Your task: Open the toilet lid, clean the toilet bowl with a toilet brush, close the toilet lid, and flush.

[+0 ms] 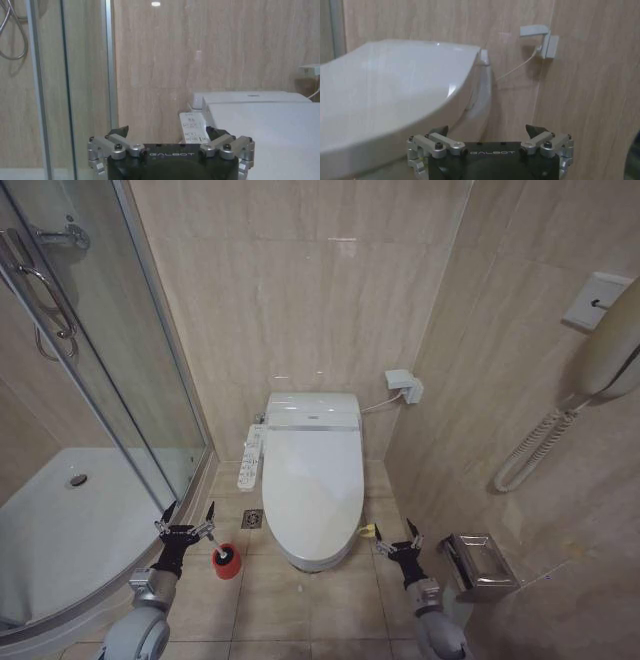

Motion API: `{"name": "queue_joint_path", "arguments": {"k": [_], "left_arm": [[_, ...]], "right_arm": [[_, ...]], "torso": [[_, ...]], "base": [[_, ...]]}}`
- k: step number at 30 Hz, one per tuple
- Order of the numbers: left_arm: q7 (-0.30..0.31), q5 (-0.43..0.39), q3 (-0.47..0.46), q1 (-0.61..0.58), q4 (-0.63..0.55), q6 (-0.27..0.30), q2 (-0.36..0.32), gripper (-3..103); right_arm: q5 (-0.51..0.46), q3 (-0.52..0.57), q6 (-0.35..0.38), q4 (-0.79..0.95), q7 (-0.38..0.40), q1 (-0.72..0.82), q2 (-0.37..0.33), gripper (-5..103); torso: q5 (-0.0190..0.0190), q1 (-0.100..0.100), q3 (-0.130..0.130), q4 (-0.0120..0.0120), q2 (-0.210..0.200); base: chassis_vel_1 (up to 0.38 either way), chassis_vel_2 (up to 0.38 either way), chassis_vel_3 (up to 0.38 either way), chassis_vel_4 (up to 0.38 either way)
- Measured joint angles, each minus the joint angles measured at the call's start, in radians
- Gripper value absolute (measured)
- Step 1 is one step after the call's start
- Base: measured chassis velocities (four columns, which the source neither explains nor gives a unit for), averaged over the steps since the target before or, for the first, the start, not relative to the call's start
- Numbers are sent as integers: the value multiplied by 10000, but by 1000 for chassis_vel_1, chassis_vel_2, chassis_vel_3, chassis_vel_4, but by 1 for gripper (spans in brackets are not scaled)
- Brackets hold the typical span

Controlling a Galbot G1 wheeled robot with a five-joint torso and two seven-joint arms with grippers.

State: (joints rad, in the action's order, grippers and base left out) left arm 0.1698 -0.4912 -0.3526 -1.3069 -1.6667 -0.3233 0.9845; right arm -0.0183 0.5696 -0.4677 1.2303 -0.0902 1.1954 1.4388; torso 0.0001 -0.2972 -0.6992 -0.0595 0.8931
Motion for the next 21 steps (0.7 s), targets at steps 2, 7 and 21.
{"name": "queue_joint_path", "arguments": {"k": [2,7,21], "left_arm": [[0,0,0,0,0,0,0,100],[0,0,0,0,0,0,0,100],[0,0,-1,0,0,0,0,100]], "right_arm": [[75,3,-53,-167,-48,6,-26,100],[239,-20,-182,-505,-105,-58,-35,100],[688,4,-628,-2179,-91,-1080,159,100]], "torso": [[0,0,0,-1,0],[-1,0,0,-1,0],[0,0,0,0,0]], "base": [[0,0,0,0],[0,0,0,0],[0,0,0,0]]}}
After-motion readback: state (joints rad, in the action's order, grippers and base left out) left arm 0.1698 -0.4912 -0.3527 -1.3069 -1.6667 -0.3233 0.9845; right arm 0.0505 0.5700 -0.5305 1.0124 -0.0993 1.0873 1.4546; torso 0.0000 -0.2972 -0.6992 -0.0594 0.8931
